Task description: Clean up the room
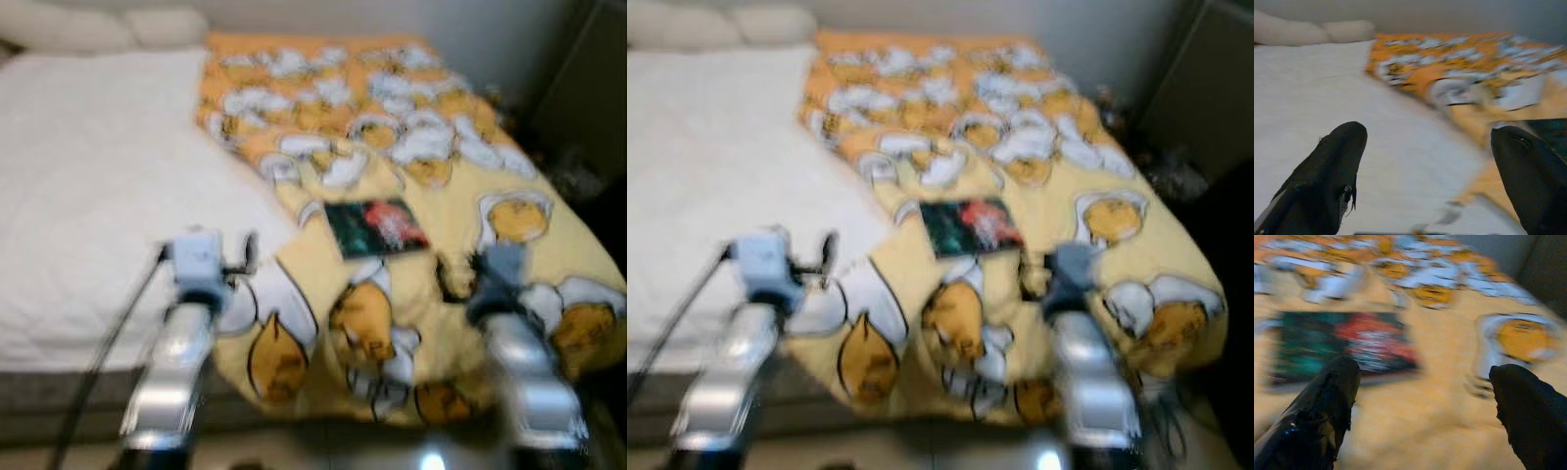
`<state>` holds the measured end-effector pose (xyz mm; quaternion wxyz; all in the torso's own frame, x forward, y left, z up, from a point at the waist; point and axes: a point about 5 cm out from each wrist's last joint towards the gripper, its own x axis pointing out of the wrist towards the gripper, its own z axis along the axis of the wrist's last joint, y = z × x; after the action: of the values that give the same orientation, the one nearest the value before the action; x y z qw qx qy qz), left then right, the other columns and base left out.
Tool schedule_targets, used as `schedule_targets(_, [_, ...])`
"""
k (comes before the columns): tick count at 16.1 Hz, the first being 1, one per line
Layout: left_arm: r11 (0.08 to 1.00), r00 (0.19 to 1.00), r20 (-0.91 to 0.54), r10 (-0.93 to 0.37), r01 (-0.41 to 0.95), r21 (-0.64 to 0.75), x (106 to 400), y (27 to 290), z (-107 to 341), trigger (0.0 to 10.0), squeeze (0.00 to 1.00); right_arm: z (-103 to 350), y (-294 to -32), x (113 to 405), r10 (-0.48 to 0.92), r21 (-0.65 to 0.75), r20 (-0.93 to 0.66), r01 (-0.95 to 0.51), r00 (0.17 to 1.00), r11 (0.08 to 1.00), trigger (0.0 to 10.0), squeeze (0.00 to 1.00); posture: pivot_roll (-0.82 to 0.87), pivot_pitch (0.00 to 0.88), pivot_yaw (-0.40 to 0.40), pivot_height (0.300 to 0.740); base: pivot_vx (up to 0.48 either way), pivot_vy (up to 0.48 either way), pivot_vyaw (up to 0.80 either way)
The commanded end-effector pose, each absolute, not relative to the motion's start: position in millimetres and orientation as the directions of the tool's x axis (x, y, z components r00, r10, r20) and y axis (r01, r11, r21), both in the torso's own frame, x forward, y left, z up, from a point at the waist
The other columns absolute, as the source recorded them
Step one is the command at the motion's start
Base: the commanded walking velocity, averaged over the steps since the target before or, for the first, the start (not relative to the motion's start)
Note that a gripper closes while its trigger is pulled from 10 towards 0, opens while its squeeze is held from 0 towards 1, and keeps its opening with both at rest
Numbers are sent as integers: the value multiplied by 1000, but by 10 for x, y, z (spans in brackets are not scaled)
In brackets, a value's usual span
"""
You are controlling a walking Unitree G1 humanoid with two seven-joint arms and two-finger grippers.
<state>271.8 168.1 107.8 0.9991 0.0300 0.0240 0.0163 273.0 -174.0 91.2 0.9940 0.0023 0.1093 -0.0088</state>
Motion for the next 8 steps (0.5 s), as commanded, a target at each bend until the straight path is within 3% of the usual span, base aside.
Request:
schedule_targets(1, [999, 999, -42, 1, 1, 40, 2723, 1568, 1094, 10000, 588, 921, -1913, 2707, -76, -22, -224, 73, 972, 997, 10000, 0, 12, 0, -14, 740, 289, 0, 0])
schedule_targets(8, [999, 999, -50, -17, 19, 41, 2728, 1545, 1082, 10000, 596, 902, -1907, 2691, -71, -14, -235, 70, 969, 997, 10000, 0, 14, 0, -8, 740, 289, 0, 0])
